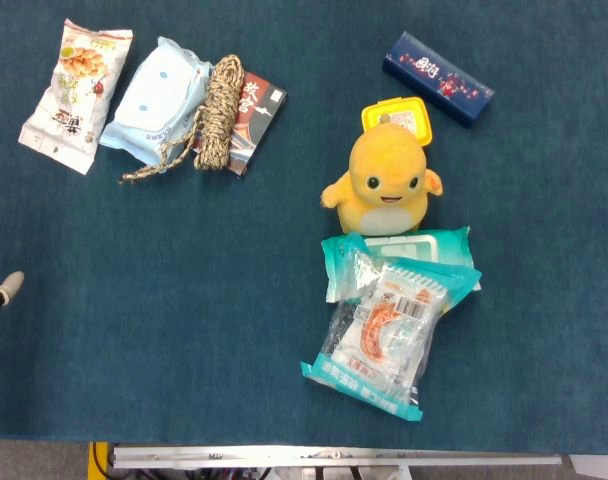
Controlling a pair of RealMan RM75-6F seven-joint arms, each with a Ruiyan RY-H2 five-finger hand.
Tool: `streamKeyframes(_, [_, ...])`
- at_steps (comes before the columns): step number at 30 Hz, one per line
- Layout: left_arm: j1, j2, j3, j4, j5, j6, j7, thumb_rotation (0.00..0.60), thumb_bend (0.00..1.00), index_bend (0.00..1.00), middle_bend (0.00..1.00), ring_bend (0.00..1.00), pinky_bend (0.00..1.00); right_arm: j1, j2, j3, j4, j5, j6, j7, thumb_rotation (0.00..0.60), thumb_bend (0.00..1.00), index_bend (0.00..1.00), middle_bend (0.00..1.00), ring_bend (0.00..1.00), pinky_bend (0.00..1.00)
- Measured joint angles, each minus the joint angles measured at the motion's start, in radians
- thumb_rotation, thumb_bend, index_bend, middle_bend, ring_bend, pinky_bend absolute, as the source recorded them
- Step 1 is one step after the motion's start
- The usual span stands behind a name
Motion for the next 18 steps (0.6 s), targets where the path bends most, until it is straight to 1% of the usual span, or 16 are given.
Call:
streamKeyframes(7, [-0.001,0.0,0.0,-0.003,0.0,-0.001,0.003,0.6,0.0,0.19,0.12,0.09,0.0,0.006,0.0,0.001,-0.001,-0.005,-0.008,0.006,0.362,0.0,0.13,0.16,0.0,0.0])
streamKeyframes(11, [-0.001,0.001,0.001,-0.003,0.001,-0.001,0.001,0.6,0.0,0.19,0.12,0.09,0.0,0.024,0.012,0.001,-0.016,-0.011,-0.04,0.041,0.362,0.0,0.13,0.16,0.0,0.0])
streamKeyframes(18, [0.002,0.0,0.003,0.003,0.002,0.002,-0.006,0.6,0.0,0.19,0.12,0.09,0.0,0.118,0.033,0.024,-0.039,-0.046,-0.133,0.085,0.363,0.0,0.13,0.16,0.0,0.0])
